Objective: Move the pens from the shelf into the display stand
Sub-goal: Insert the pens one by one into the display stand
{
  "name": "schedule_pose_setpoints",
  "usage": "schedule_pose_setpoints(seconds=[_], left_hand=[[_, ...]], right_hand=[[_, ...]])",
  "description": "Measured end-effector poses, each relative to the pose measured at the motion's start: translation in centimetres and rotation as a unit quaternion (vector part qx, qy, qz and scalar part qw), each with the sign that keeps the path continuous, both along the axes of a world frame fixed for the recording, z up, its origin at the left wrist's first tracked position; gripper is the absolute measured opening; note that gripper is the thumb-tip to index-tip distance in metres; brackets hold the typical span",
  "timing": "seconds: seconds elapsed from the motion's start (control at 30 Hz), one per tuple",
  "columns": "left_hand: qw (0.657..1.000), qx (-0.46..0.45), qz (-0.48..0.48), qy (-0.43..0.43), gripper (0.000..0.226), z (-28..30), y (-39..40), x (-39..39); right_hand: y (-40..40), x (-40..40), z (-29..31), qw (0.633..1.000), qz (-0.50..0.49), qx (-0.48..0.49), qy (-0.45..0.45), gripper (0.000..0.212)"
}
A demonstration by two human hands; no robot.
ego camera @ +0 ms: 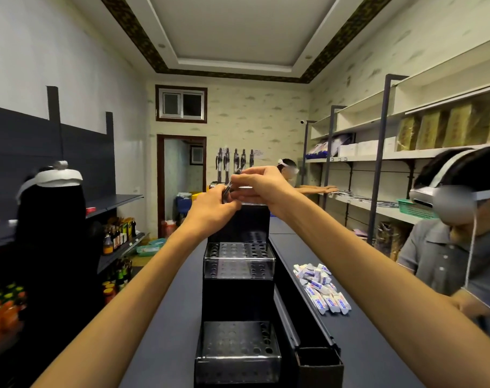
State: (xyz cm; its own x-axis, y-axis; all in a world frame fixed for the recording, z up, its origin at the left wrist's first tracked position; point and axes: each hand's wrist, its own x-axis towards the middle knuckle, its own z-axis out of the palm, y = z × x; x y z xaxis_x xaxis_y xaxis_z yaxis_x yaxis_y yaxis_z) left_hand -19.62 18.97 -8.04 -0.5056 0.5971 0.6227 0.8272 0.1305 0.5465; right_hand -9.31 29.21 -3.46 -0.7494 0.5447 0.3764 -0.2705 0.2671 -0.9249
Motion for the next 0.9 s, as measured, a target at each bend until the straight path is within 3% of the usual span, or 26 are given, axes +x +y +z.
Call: schedule_pose_setpoints(seconds=[0.13,0.37,0.63,0.9], left_hand=[[0.999,-0.025,0.026,0.038,0.011,-0.3,-0.7,-0.4],[0.979,-0.061,0.058,0.187,0.015,-0.9,-3.0,-0.8],[0.974,-0.083,0.066,0.198,0.014,-1.3,-4.7,-2.2],[0.974,-0.079,0.063,0.205,0.017,-1.2,-5.3,-2.8]], right_hand=[[0.3,-0.6,1.1,0.998,-0.045,-0.013,0.052,0.027],[3.7,-0.5,3.6,0.976,-0.175,0.083,0.1,0.017],[6.3,-1.2,4.9,0.941,-0.265,0.178,0.108,0.019],[7.2,-2.8,4.3,0.941,-0.252,0.217,0.061,0.021]])
